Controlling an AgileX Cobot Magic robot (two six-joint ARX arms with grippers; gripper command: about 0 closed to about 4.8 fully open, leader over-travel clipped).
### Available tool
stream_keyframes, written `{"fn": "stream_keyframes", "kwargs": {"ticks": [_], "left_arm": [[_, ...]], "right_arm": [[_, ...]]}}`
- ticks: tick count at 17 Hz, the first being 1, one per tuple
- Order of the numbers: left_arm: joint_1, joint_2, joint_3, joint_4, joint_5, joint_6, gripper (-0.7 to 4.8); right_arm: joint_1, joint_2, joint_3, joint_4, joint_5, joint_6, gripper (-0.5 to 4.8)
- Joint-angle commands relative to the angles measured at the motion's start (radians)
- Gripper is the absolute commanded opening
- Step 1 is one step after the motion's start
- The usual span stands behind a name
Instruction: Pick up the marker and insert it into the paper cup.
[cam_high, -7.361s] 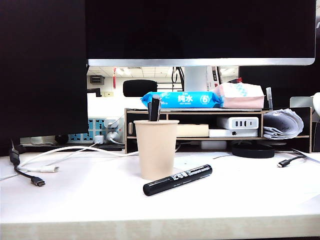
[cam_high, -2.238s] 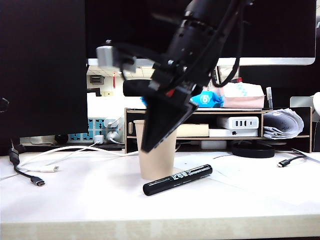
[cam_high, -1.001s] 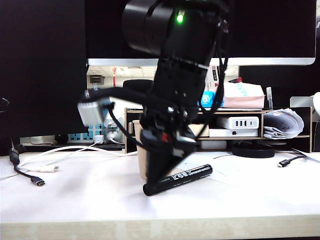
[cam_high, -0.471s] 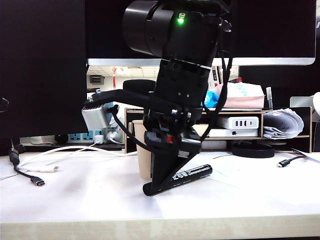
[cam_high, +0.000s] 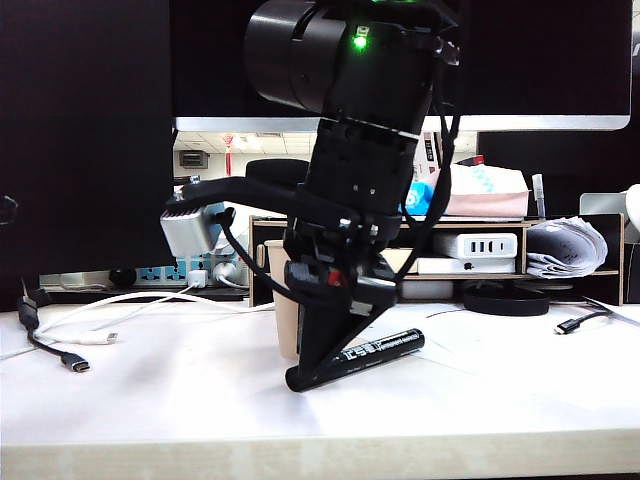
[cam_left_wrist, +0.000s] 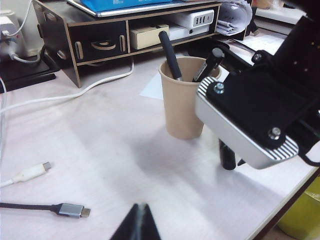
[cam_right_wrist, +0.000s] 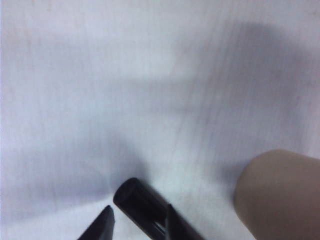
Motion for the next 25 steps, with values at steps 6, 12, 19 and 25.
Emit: {"fn": "stream_keyframes", "kwargs": {"ticks": [6, 12, 19, 25], "left_arm": [[0.000, 0.000, -0.004, -0.011, 0.003, 0.004, -0.05], [0.000, 0.000, -0.004, -0.011, 0.004, 0.004, -0.05], [0.000, 0.000, -0.004, -0.011, 0.003, 0.004, -0.05], [0.000, 0.000, -0.004, -0.011, 0.003, 0.004, -0.05]], "right_arm": [[0.001, 0.016, 0.002, -0.008, 0.000, 0.017, 1.38], [-0.003, 0.017, 0.002, -0.010, 0.047, 0.029, 1.27], [-0.005, 0.017, 0.001, -0.038, 0.049, 0.055, 0.98], [-0.013, 0.017, 0.001, -0.040, 0.048, 0.058, 0.76]]}}
